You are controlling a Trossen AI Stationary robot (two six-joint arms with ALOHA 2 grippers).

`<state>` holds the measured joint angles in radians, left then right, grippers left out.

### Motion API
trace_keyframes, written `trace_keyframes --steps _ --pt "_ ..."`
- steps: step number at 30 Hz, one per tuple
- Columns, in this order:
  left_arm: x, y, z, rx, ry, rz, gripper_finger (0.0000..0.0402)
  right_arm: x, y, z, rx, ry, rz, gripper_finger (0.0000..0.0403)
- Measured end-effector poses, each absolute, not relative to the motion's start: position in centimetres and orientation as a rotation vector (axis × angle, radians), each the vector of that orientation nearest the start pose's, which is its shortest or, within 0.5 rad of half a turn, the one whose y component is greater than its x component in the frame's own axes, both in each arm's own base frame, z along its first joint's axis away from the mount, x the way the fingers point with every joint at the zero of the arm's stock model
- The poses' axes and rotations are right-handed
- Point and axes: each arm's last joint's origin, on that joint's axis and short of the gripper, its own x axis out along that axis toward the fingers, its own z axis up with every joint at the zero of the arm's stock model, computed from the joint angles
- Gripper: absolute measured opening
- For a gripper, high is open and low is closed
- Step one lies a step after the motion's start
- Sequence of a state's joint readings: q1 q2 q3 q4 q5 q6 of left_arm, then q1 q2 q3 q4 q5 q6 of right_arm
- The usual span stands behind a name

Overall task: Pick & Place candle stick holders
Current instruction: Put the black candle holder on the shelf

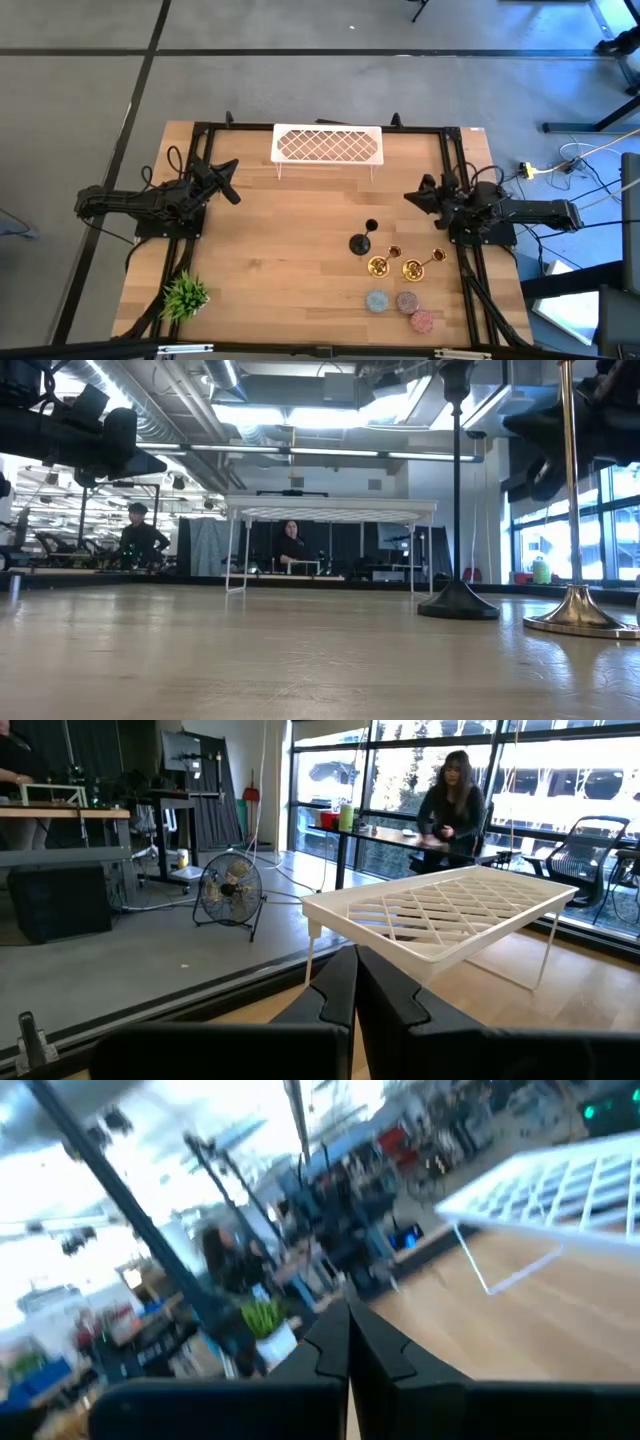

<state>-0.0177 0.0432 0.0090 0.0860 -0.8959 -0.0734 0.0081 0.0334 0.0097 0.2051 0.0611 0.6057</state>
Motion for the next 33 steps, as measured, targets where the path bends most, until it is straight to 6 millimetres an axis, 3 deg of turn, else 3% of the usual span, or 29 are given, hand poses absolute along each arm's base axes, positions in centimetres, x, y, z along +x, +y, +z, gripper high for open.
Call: trace_keyframes --steps 9,14,18,20,27,33 --pt "8.9 2.1 17.1 -0.154 -0.113 0.873 0.0004 9.0 -0.9 20.3 0.717 -0.482 -0.180 0.0000" --pt "8.8 2.1 18.2 -0.484 -0.359 0.828 0.0004 8.7 -1.2 20.7 0.801 -0.586 -0.265 0.0000" --pt "8.4 2.1 19.6 -0.892 -0.654 0.677 0.0004 8.6 -1.3 20.8 0.818 -0.618 -0.305 0.0000" --pt "8.4 2.0 19.9 -0.979 -0.696 0.612 0.0004 8.5 -1.4 21.0 0.823 -0.635 -0.310 0.0000" --pt "8.5 1.4 21.0 -1.028 -0.693 0.270 0.0004 7.9 -1.4 21.9 0.931 -0.757 -0.225 0.0000" --pt "8.1 0.4 22.5 -0.925 -0.643 -0.119 0.0004 7.5 -1.2 22.6 0.986 -0.824 -0.088 0.0000"
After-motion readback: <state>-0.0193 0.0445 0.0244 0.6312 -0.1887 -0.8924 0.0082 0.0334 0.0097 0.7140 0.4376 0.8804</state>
